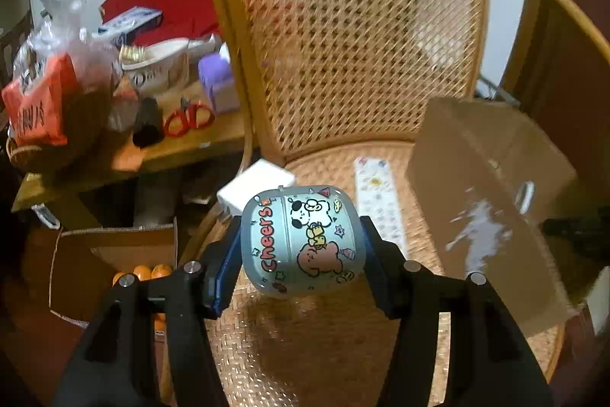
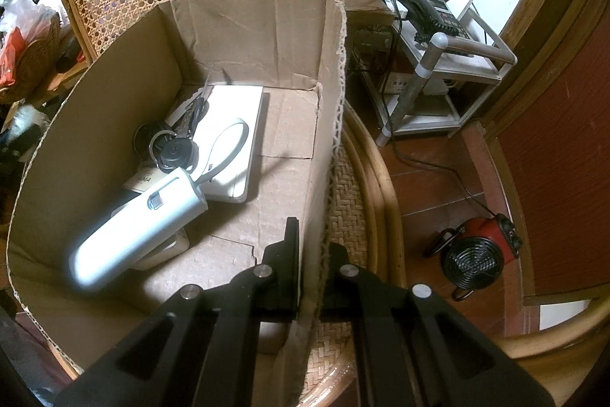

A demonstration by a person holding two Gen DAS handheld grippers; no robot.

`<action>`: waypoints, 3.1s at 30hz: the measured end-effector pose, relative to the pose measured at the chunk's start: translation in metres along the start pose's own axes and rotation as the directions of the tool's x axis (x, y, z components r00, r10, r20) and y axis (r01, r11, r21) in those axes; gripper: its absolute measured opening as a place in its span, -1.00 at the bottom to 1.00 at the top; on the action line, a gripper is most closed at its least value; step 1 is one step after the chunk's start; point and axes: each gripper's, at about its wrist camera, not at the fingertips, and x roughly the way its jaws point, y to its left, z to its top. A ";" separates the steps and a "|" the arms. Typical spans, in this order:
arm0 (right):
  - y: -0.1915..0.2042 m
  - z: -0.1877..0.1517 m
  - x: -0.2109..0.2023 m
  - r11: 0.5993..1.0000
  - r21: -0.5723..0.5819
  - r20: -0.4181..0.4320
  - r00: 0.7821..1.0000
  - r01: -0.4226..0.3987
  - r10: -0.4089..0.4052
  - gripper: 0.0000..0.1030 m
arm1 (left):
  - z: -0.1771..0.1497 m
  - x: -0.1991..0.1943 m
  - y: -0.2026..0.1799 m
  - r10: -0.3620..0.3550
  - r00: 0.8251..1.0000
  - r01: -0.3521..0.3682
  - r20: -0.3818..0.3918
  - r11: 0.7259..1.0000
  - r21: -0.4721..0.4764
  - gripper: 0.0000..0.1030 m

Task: Organize rigid objects
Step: 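Carry the case into the cardboard box and open the left gripper, then move the open left gripper down to the white square charger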

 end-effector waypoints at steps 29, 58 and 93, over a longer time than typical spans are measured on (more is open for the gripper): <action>-0.001 0.001 -0.001 1.000 0.007 -0.001 1.000 -0.004 0.004 -0.86 | 0.027 -0.076 -0.157 -0.215 0.967 0.176 0.135 0.950 0.256 0.09; -0.005 0.001 -0.001 1.000 0.015 -0.006 1.000 -0.015 0.015 -0.86 | 0.043 -0.012 -0.151 -0.184 0.983 0.185 -0.024 0.968 0.167 0.49; -0.001 -0.002 0.002 1.000 -0.014 -0.018 1.000 -0.002 0.002 -0.86 | 0.053 0.090 0.027 0.057 0.994 -0.066 -0.092 0.993 -0.101 0.93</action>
